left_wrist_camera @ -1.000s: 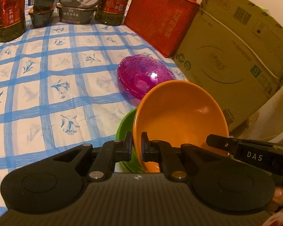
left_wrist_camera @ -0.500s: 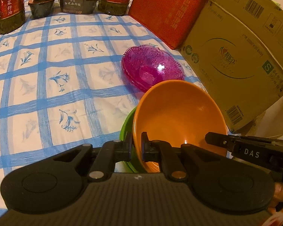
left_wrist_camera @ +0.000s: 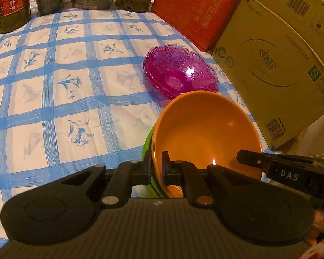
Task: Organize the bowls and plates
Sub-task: 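Lower the orange bowl into the nested green bowls with both tools, then open both tools to release the orange bowl rim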
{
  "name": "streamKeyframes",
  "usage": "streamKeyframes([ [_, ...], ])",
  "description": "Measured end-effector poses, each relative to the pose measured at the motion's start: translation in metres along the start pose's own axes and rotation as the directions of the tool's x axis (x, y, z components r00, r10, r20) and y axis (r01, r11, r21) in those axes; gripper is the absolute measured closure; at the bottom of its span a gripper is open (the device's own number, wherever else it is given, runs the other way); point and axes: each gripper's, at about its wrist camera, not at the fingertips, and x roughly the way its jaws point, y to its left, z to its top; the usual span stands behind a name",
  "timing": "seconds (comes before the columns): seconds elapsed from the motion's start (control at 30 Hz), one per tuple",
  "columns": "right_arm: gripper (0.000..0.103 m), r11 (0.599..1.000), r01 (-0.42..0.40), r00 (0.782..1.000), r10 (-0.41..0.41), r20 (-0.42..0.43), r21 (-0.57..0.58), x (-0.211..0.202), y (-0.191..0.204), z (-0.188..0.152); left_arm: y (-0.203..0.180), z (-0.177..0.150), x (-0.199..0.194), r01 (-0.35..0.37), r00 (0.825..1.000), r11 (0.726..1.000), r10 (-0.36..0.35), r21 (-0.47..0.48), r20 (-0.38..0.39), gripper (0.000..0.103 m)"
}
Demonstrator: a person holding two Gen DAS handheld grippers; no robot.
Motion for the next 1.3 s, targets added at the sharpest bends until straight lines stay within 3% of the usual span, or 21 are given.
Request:
streamKeyframes([
  [0.13, 0.088, 1.000, -0.003, 1.000, 0.003, 0.005, -0.012, 0.001, 0.001, 0.000, 0.003, 0.000, -0.002, 0.011, 1.000, 1.000, -0.011, -0.014, 0.021, 0.084],
  [0.2, 0.066, 1.000, -0.015, 1.000, 0.015, 0.018, -0.002, 0.000, -0.001, 0.001, 0.003, 0.001, -0.006, 0.023, 0.999, 1.000, -0.022, -0.017, 0.039, 0.081],
  [0.27, 0.053, 0.999, -0.029, 0.999, 0.028, 0.038, 0.020, -0.004, -0.004, 0.003, 0.001, 0.003, -0.010, 0.025, 0.998, 1.000, -0.024, -0.009, 0.054, 0.081],
  [0.43, 0.053, 0.998, -0.048, 0.994, 0.043, 0.096, 0.045, -0.016, -0.009, 0.005, 0.002, 0.004, -0.013, 0.034, 0.997, 0.999, -0.033, -0.015, 0.063, 0.081],
  [0.57, 0.054, 0.997, -0.052, 0.993, 0.045, 0.109, 0.062, -0.016, -0.015, 0.006, 0.005, 0.001, -0.012, 0.026, 0.998, 0.999, -0.024, -0.028, 0.062, 0.079],
  [0.63, 0.070, 0.996, -0.053, 0.993, 0.045, 0.108, 0.069, -0.013, -0.018, 0.006, 0.008, 0.000, -0.012, 0.022, 0.998, 0.999, -0.020, -0.035, 0.066, 0.079],
  [0.67, 0.088, 0.996, -0.055, 0.993, 0.047, 0.104, 0.074, -0.011, -0.020, 0.007, 0.008, 0.000, -0.012, 0.021, 0.998, 0.999, -0.018, -0.037, 0.066, 0.079],
  [0.7, 0.093, 0.995, -0.062, 0.993, 0.053, 0.102, 0.080, -0.010, -0.022, 0.006, 0.009, -0.001, -0.012, 0.019, 0.998, 0.999, -0.017, -0.039, 0.065, 0.079],
  [1.07, 0.098, 0.994, -0.061, 0.995, 0.053, 0.083, 0.094, 0.001, -0.026, 0.002, 0.010, -0.001, -0.010, 0.021, 0.998, 0.999, -0.019, -0.042, 0.066, 0.079],
  [1.3, 0.094, 0.992, -0.069, 0.994, 0.060, 0.090, 0.102, -0.002, -0.027, 0.000, 0.011, -0.003, -0.011, 0.022, 0.998, 0.999, -0.019, -0.048, 0.067, 0.079],
])
